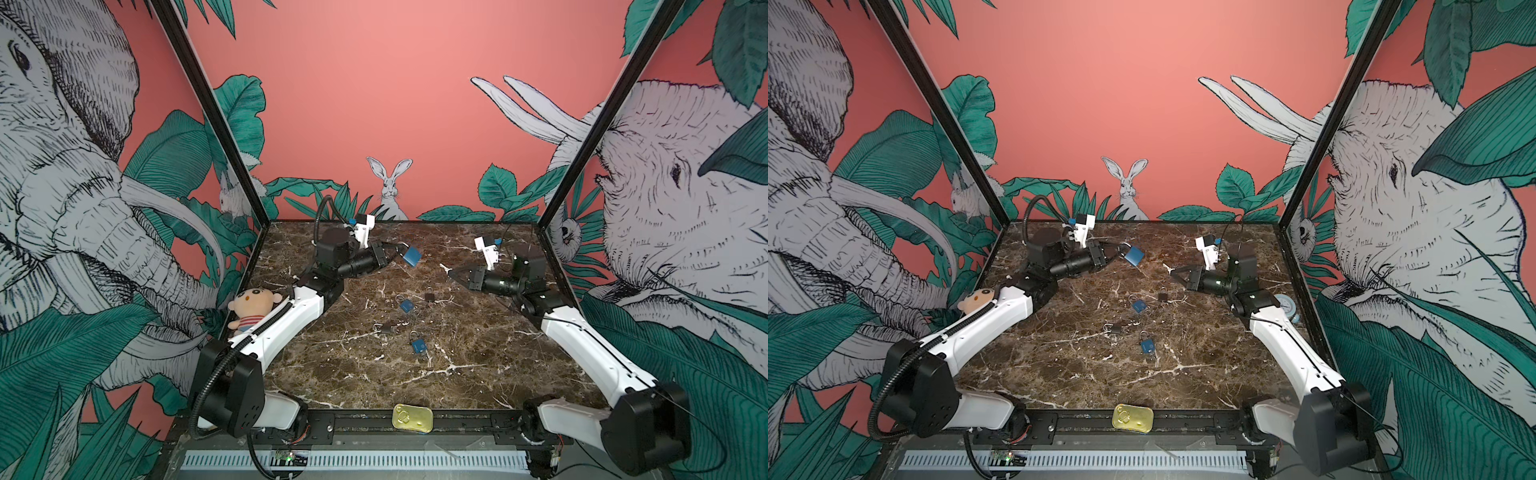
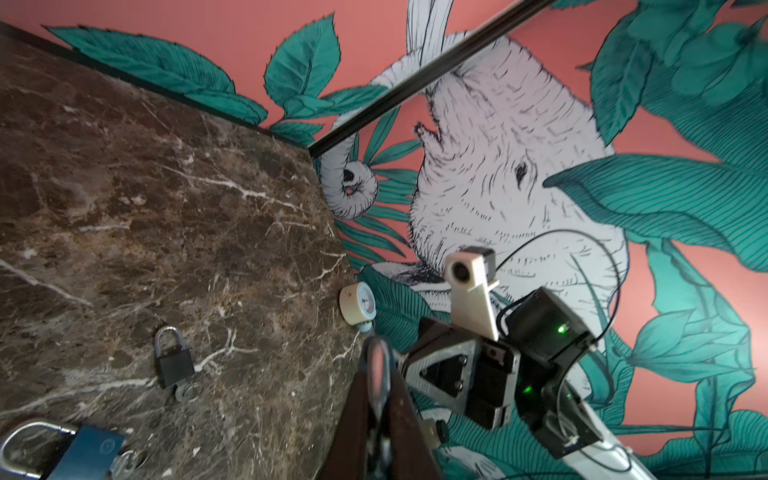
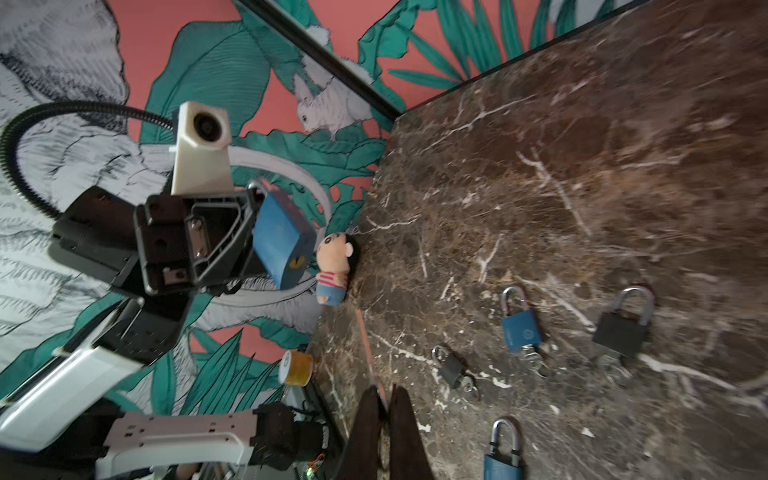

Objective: Lock with the key

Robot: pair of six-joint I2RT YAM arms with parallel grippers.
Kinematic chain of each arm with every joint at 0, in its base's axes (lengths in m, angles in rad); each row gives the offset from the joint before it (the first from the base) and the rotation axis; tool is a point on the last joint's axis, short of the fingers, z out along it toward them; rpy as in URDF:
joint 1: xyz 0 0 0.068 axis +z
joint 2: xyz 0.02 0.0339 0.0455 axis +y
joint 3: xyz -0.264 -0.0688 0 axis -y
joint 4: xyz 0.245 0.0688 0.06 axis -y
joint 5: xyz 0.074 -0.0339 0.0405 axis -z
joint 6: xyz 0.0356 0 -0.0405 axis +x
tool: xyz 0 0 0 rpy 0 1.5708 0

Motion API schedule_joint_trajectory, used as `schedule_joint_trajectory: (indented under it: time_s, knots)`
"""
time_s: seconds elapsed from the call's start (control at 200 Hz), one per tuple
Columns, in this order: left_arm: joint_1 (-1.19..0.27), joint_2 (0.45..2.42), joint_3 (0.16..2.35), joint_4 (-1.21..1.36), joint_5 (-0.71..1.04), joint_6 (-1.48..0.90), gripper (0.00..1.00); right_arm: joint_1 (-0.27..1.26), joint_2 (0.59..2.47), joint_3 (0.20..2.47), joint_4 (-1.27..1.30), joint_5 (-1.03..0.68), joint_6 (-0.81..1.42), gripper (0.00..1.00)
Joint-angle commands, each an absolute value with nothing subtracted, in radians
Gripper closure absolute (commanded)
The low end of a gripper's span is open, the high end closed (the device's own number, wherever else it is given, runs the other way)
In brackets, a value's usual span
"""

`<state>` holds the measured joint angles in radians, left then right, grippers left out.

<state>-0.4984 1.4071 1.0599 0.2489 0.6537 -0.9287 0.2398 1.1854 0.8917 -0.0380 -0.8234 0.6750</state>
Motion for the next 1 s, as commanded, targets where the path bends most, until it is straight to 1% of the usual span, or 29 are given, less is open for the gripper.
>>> schedule_joint_trajectory:
  time_s: [0.0,0.165,0.36,0.44,0.46,0.635,0.855,0.995]
  knots:
    - [-0.567,1.472,1.136,0.112,0.663,-0.790,1.00,0.179,1.132,0.908,-0.191,-0.702,0.583,1.00]
    - [-0.634,1.651,1.247,0.070,0.692,-0.759,1.00,0.084,1.096,0.871,-0.262,-0.643,0.583,1.00]
    - [-0.693,1.879,1.456,-0.040,0.736,-0.715,1.00,-0.023,1.072,0.822,-0.292,-0.612,0.582,1.00]
    - [-0.695,1.968,1.540,-0.073,0.757,-0.709,1.00,-0.064,1.070,0.806,-0.294,-0.615,0.578,1.00]
    - [-0.723,1.990,1.564,-0.080,0.760,-0.709,1.00,-0.070,1.068,0.803,-0.297,-0.608,0.571,1.00]
    - [-0.746,2.172,1.734,-0.103,0.817,-0.744,1.00,-0.088,1.076,0.799,-0.341,-0.526,0.509,1.00]
    - [-0.775,2.373,1.981,-0.190,0.859,-0.762,1.00,-0.098,1.139,0.811,-0.313,-0.509,0.484,1.00]
    - [-0.786,2.464,2.083,-0.208,0.876,-0.790,1.00,-0.101,1.174,0.815,-0.284,-0.519,0.486,1.00]
